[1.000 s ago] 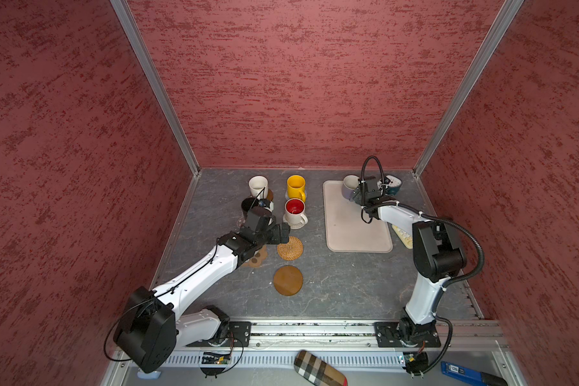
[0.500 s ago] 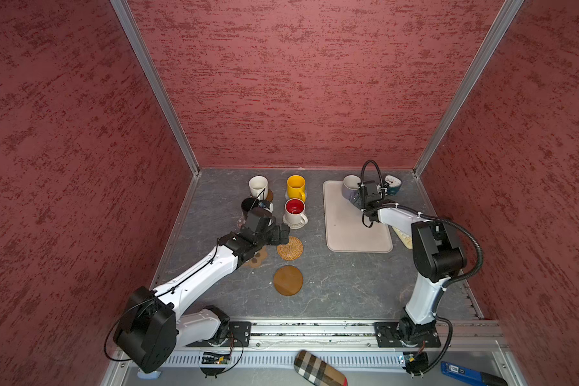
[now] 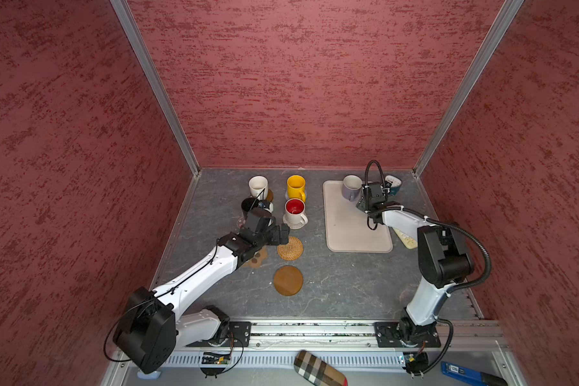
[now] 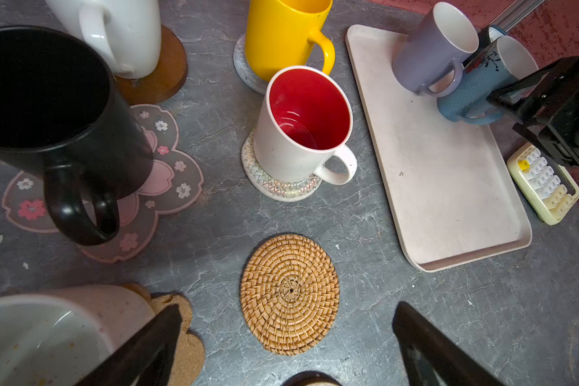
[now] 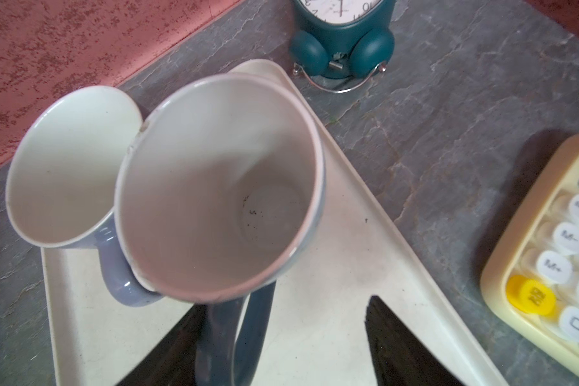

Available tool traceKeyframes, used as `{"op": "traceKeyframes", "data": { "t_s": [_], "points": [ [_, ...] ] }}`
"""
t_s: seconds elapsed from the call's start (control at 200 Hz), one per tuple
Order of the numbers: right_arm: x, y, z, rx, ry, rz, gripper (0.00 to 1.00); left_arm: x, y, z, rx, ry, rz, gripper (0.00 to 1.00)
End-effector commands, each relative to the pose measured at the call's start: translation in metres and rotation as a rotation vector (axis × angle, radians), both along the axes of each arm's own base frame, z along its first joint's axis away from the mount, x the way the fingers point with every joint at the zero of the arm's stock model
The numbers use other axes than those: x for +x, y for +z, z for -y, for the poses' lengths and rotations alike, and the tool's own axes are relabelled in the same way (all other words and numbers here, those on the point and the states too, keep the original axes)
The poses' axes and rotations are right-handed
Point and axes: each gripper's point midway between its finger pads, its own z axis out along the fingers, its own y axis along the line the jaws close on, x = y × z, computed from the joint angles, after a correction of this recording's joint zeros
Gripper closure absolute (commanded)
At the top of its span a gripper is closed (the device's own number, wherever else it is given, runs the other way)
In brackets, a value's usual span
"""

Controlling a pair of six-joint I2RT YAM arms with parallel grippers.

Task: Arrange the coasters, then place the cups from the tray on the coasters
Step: 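Grip the rim of the blue floral mug with the right gripper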

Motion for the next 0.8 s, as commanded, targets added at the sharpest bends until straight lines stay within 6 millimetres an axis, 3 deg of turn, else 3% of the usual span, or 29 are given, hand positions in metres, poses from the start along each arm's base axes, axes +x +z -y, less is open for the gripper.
{"op": "traceKeyframes", "data": {
  "t_s": [0.0, 0.255, 0.621, 0.796],
  "points": [
    [-0.005, 0.005, 0.006, -0.033, 0.024, -0.018, 0.32, 0.000, 0.003, 0.001, 0.000, -0.005, 0.019, 0.01],
    [0.000, 0.005, -0.002, -0.047, 0.112, -0.045, 0.49, 0.000, 0.002, 0.002, -0.009, -0.012, 0.012, 0.00],
    [0.008, -0.011, -0.004, 0.003, 0.126, -0.077, 0.53, 0.000, 0.002, 0.000, -0.008, -0.006, 0.016, 0.01],
    [0.014, -0.010, -0.001, -0.009, 0.132, -0.084, 0.61, 0.000, 0.002, 0.000, -0.006, -0.008, 0.017, 0.00]
  ]
}}
